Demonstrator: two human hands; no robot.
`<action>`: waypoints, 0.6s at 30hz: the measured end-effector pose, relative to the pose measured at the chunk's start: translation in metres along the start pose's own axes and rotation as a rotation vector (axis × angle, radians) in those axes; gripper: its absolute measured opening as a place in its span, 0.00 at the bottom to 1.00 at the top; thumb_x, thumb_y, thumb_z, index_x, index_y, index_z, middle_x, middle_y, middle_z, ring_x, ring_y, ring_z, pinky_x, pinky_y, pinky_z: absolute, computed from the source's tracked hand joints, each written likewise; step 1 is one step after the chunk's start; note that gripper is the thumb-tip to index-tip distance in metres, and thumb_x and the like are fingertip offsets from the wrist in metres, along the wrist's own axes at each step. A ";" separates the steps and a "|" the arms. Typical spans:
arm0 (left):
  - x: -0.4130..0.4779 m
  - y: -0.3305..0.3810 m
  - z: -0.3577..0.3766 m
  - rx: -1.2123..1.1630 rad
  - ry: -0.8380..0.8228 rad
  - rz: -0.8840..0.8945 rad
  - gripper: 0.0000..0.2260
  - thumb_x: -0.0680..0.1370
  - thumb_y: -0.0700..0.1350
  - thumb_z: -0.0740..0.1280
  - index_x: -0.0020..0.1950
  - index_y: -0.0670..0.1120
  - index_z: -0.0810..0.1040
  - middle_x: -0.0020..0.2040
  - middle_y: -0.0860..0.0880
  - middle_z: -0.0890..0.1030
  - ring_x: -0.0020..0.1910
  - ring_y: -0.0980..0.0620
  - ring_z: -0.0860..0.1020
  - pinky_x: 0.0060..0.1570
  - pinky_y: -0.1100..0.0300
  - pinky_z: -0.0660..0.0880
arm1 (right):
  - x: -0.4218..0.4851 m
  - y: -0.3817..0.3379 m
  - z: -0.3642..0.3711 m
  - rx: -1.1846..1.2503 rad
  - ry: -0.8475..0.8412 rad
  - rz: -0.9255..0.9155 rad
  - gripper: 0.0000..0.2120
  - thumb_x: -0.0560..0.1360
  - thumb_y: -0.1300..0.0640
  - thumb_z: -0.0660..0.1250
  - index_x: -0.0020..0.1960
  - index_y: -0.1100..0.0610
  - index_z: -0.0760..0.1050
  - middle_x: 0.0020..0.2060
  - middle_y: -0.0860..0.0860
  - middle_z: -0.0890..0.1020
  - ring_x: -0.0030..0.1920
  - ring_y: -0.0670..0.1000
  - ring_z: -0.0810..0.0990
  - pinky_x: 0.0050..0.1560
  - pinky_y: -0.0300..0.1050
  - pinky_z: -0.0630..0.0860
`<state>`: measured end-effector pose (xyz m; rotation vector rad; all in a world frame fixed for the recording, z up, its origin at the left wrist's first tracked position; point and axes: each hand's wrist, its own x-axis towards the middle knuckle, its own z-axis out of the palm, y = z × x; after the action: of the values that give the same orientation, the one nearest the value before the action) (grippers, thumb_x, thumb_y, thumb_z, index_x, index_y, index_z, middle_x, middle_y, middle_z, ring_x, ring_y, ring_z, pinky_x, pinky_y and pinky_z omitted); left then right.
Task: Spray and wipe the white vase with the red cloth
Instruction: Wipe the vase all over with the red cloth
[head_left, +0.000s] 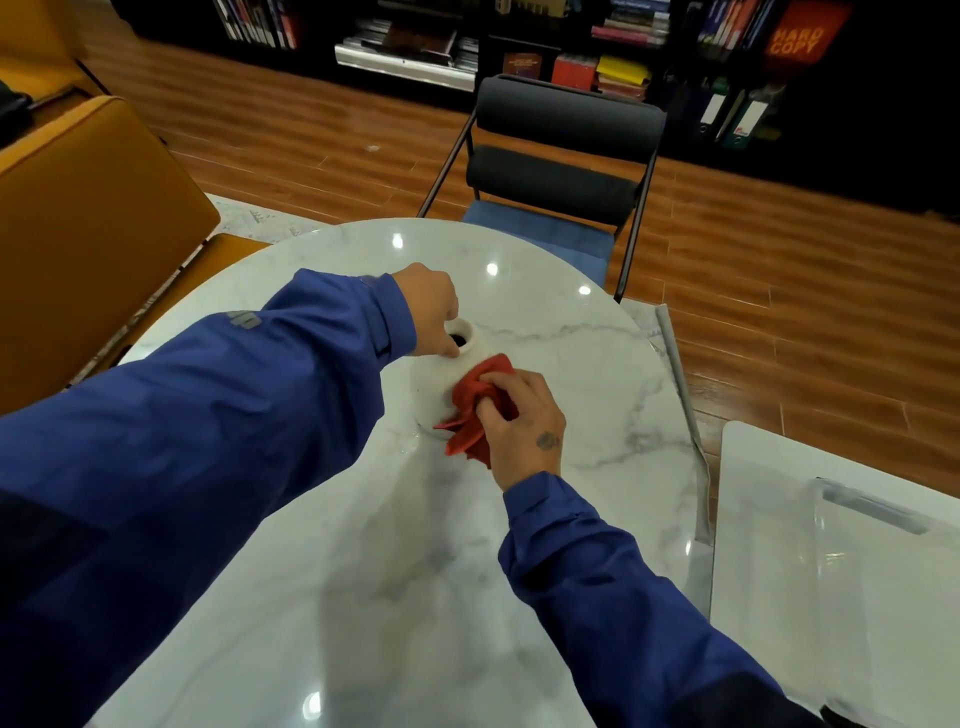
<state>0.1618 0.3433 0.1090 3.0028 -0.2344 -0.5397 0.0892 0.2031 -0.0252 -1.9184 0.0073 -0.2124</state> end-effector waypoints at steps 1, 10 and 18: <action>0.000 0.001 0.000 0.004 -0.006 0.002 0.22 0.73 0.53 0.70 0.61 0.39 0.78 0.56 0.42 0.82 0.54 0.42 0.79 0.57 0.50 0.77 | 0.004 -0.002 0.000 0.012 0.003 -0.003 0.10 0.71 0.62 0.68 0.50 0.51 0.82 0.48 0.36 0.75 0.48 0.37 0.76 0.42 0.37 0.80; -0.002 0.000 0.000 -0.027 -0.010 0.016 0.22 0.74 0.53 0.70 0.61 0.40 0.78 0.56 0.43 0.81 0.53 0.44 0.78 0.56 0.55 0.74 | 0.037 -0.013 -0.005 -0.083 -0.061 0.062 0.13 0.76 0.61 0.64 0.52 0.47 0.82 0.50 0.43 0.79 0.54 0.48 0.77 0.54 0.29 0.69; 0.001 -0.002 -0.004 -0.035 -0.014 0.016 0.25 0.73 0.53 0.71 0.64 0.40 0.77 0.59 0.44 0.80 0.56 0.43 0.78 0.59 0.53 0.75 | 0.016 -0.007 0.000 -0.086 -0.028 -0.062 0.16 0.74 0.66 0.63 0.56 0.54 0.81 0.57 0.49 0.79 0.57 0.49 0.76 0.61 0.37 0.70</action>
<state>0.1643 0.3453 0.1122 2.9621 -0.2465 -0.5571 0.1047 0.2036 -0.0165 -2.0091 -0.0626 -0.2305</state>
